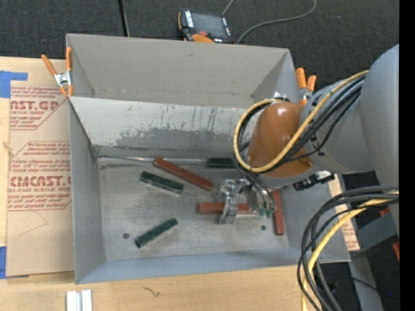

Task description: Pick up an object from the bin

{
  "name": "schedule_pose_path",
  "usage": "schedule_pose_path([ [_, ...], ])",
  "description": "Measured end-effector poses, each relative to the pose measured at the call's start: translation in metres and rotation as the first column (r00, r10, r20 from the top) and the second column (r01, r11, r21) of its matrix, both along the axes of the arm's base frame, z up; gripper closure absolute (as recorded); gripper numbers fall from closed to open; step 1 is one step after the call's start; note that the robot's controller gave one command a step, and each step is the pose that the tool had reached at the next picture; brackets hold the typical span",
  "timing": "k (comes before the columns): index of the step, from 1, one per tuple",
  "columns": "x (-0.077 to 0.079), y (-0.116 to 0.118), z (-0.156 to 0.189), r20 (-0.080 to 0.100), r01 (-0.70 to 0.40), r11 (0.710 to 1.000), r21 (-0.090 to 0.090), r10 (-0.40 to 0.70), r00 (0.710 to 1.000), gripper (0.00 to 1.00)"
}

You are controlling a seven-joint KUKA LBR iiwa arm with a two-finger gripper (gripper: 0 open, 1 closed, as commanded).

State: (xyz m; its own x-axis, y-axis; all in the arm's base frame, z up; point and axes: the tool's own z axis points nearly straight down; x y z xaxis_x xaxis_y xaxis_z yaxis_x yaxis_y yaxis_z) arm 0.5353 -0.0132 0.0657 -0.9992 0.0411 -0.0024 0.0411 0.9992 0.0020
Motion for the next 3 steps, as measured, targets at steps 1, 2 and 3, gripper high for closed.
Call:
schedule_pose_path([
  [1,0.001,0.001,0.037,0.001,0.000,1.000,0.000,0.000,1.000,1.00],
  [2,0.001,0.002,0.065,0.001,0.000,1.000,0.000,0.000,1.000,1.00],
  [3,0.003,0.003,0.106,0.003,0.000,1.000,0.000,0.000,1.000,1.00],
])
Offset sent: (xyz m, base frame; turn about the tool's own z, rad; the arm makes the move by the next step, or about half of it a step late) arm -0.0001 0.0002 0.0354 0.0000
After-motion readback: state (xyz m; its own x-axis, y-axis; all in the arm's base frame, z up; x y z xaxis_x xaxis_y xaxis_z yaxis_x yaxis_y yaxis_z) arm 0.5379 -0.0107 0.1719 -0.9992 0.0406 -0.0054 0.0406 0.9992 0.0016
